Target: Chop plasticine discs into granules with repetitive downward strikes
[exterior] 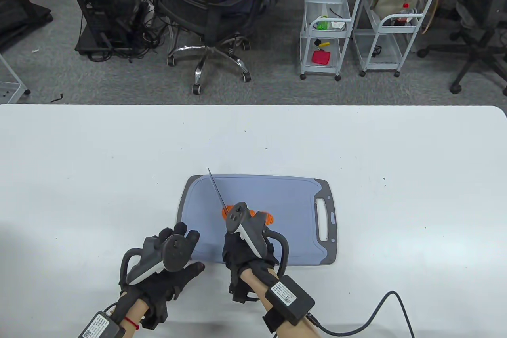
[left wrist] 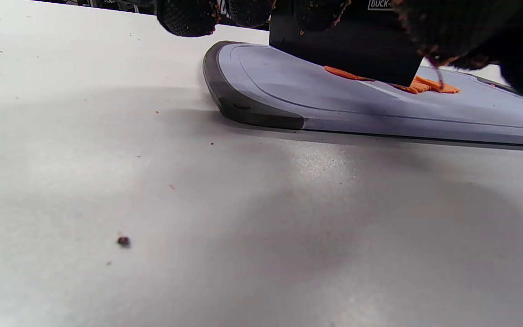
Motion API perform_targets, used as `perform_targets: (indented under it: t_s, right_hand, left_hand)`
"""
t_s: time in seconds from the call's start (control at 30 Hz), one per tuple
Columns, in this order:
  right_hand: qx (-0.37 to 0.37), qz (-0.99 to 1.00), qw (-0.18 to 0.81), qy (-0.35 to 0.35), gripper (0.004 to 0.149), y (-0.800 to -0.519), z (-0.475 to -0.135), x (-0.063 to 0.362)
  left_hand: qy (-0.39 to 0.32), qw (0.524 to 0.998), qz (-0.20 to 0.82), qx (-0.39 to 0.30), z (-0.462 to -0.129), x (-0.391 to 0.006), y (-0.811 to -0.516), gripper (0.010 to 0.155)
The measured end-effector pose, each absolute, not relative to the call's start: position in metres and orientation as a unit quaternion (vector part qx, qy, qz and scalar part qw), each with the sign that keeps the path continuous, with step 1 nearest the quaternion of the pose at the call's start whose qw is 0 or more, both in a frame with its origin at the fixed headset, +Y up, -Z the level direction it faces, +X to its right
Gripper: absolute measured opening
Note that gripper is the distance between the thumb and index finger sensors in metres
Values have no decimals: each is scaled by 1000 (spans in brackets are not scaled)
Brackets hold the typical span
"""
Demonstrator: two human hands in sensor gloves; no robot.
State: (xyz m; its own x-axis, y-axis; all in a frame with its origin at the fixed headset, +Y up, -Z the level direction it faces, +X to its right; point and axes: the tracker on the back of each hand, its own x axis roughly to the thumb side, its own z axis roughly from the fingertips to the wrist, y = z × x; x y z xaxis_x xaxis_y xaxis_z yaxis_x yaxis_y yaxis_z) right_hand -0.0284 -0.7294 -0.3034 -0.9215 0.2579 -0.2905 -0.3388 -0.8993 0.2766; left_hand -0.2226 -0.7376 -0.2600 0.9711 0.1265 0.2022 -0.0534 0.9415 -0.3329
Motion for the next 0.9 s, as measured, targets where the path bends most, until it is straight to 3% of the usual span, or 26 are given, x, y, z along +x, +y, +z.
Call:
perform_targets:
  t_s: [0.07, 0.17, 0.33, 0.37, 0.5, 0.67, 0.8, 0.9]
  right_hand:
    - [-120, 964, 192, 143, 49, -726, -303, -31]
    - [-134, 971, 163, 112, 49, -726, -313, -36]
    - [-138, 969, 145, 148, 48, -743, -321, -39]
    - [-138, 974, 142, 114, 48, -746, -319, -39]
    - [-126, 978, 113, 121, 48, -747, -317, -43]
    - [-120, 972, 151, 133, 48, -746, -308, -29]
    - [-107, 976, 171, 82, 48, -742, -306, -28]
    - [-102, 975, 176, 89, 48, -740, -311, -34]
  left_hand:
    - [-111, 979, 47, -166, -260, -222, -738, 81]
    - [-109, 979, 43, -169, -259, -223, -739, 81]
    - [-109, 978, 45, -170, -259, -224, -739, 81]
    - [-109, 978, 45, -171, -259, -223, -739, 81]
    - [-109, 978, 42, -173, -259, -223, -740, 81]
    - [-113, 978, 42, -173, -260, -222, -740, 81]
    - [-113, 978, 40, -171, -259, -222, -739, 81]
    - [-114, 978, 39, -170, -258, -222, -739, 81]
